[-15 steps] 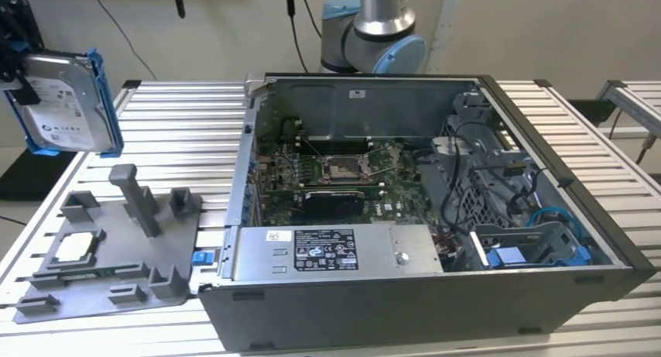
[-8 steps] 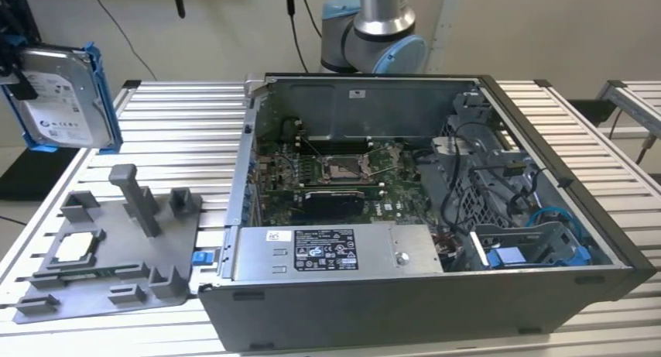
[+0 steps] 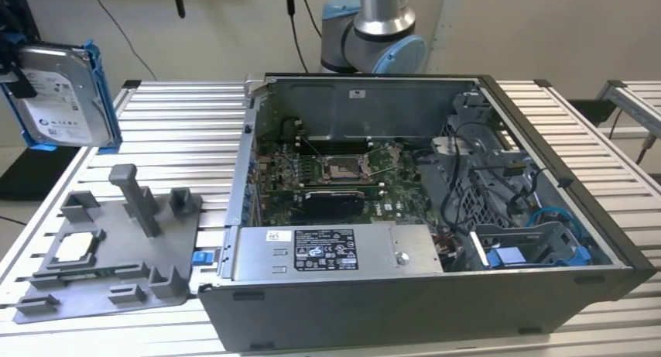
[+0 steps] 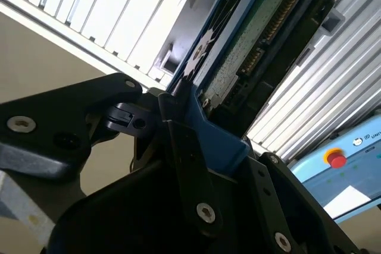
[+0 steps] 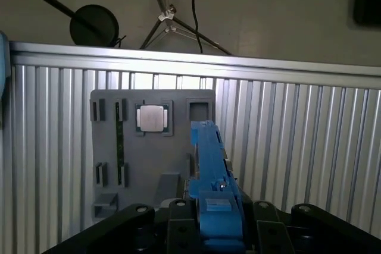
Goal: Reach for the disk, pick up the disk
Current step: 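Pick up the disk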
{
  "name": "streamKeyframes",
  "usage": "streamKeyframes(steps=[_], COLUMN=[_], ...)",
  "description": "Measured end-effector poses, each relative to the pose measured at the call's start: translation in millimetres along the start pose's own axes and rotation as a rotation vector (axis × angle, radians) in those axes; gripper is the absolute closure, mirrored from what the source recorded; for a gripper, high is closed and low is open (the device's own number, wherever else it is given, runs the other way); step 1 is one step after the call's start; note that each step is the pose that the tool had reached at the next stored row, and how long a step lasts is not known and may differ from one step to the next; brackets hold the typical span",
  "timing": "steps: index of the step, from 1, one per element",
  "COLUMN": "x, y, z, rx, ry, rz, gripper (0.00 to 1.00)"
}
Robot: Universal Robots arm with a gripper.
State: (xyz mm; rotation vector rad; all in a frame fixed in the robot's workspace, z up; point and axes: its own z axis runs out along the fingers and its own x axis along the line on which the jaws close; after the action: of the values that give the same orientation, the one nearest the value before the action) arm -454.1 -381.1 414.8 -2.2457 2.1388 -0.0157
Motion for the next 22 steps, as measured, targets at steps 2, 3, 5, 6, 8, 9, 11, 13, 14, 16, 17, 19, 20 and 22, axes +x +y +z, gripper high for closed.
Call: streamKeyframes(steps=[2, 3, 5, 6, 8, 9, 11, 13, 14, 16, 17, 19, 20, 22], x=[0.0, -0.1, -0.1, -0.2, -0.2, -0.2, -0.3, -0.5, -0.5, -0.5, -0.5, -0.5, -0.6, -0.6], y=[-0.1, -0.1, -0.2, -0.3, -0.4, -0.5, -0.6, -0.4, -0.4, -0.1, 0.0, 0.4, 0.6, 0.7], z=[-1.7, -2.9, -5.4, -6.6, -9.8, -11.6, -15.6, -18.9, -19.9, -21.0, -21.5, -22.3, -23.1, -26.2], rx=[0.0000, 0.0000, 0.0001, 0.0002, 0.0005, 0.0007, 0.0028, 0.0121, 0.0189, 0.0374, 0.0473, 0.0699, 0.0798, 0.0919], ry=[0.0000, 0.0000, -0.0001, -0.0001, 0.0000, 0.0001, 0.0001, 0.0006, 0.0009, 0.0018, 0.0022, 0.0033, 0.0038, 0.0044], rz=[0.000, 0.000, 0.000, 0.000, 0.000, 0.000, 0.000, 0.000, 0.000, -0.001, -0.001, -0.002, -0.002, -0.002], gripper=[1.00, 1.00, 1.00, 1.00, 1.00, 1.00, 1.00, 1.00, 1.00, 1.00, 1.00, 1.00, 1.00, 1.00])
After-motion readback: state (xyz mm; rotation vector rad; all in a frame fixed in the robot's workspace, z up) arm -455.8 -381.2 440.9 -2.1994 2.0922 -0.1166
